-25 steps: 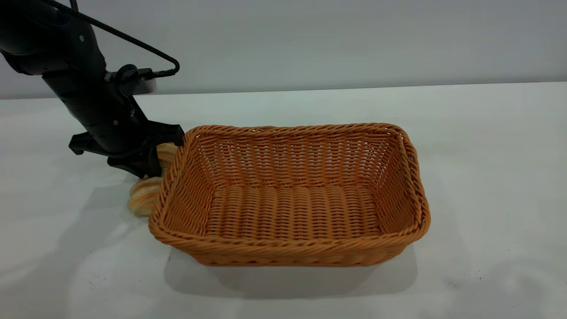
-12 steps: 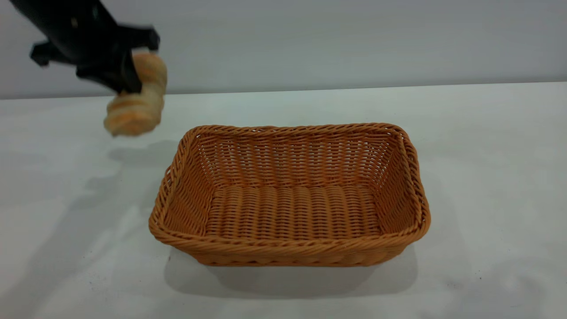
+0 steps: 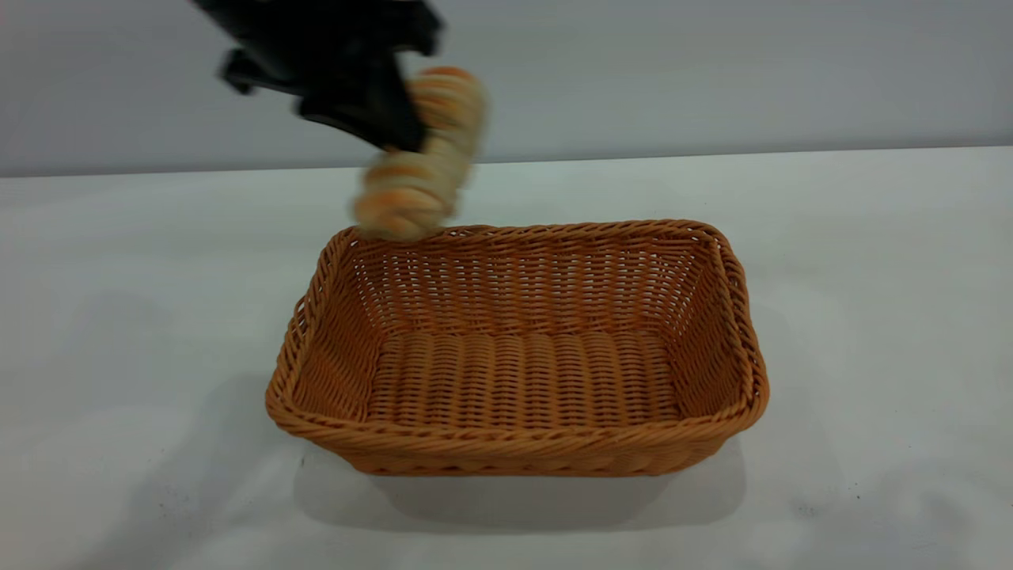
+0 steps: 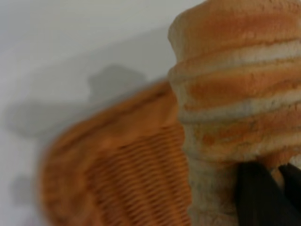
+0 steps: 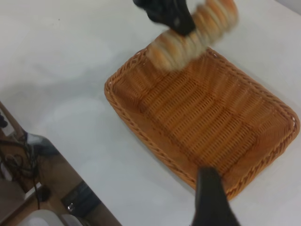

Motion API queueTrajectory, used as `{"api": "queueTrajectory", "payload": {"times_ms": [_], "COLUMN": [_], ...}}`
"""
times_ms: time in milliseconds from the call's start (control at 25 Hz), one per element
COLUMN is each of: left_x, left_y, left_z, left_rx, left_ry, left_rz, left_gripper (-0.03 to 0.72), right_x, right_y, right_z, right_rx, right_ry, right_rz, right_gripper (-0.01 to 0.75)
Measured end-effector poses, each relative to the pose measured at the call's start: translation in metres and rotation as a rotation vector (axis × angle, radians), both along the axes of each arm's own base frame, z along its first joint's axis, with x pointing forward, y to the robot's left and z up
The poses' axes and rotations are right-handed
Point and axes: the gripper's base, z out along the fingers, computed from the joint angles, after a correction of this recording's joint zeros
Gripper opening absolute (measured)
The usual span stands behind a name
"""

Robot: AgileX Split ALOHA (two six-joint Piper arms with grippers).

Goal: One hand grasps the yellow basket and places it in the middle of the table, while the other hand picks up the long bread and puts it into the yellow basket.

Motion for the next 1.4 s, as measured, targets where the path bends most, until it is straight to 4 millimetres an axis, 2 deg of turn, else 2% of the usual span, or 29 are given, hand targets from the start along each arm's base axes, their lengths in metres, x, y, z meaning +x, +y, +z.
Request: {"api": "queueTrajectory", "payload": {"times_ms": [160, 360, 480, 720, 840, 960, 1120, 1240, 1400], "left_x": [-0.009, -0.013, -0.012, -0.003, -0.001, -0.002, -0.002, -0.005, -0.013], "left_y": [-0.022, -0.028, -0.029, -0.028, -0.027, -0.026, -0.01, 0.013, 0.055], "left_z": [-0.011, -0.033, -0.045, -0.048, -0.047, -0.033, 0.009, 0.047, 0.087], "left_rx": [-0.015, 0.012, 0.026, 0.045, 0.054, 0.058, 0.079, 0.075, 0.062], "left_ry": [0.024, 0.081, 0.099, 0.004, -0.029, -0.079, -0.198, -0.262, -0.277], "left_rz": [-0.089, -0.149, -0.159, -0.16, -0.173, -0.207, -0.253, -0.226, -0.172], "left_gripper": [0.051, 0.075, 0.174, 0.48, 0.552, 0.568, 0.571, 0.571, 0.571], "right_x": [0.0, 0.0, -0.001, -0.001, -0.001, -0.001, -0.004, -0.01, -0.023], "right_y": [0.0, 0.0, 0.0, 0.0, 0.0, 0.0, -0.002, -0.008, -0.018], "right_z": [0.0, 0.0, 0.0, 0.0, 0.0, 0.0, 0.001, 0.004, 0.012], "right_rx": [0.0, 0.0, 0.001, 0.001, 0.001, -0.002, -0.019, -0.047, -0.08], "right_ry": [0.0, 0.0, -0.002, -0.002, -0.002, 0.004, 0.004, -0.021, -0.057], "right_rz": [0.0, 0.0, 0.0, 0.0, 0.0, 0.004, -0.004, -0.035, -0.097], "right_gripper": [0.508, 0.508, 0.508, 0.508, 0.508, 0.508, 0.508, 0.508, 0.508]}}
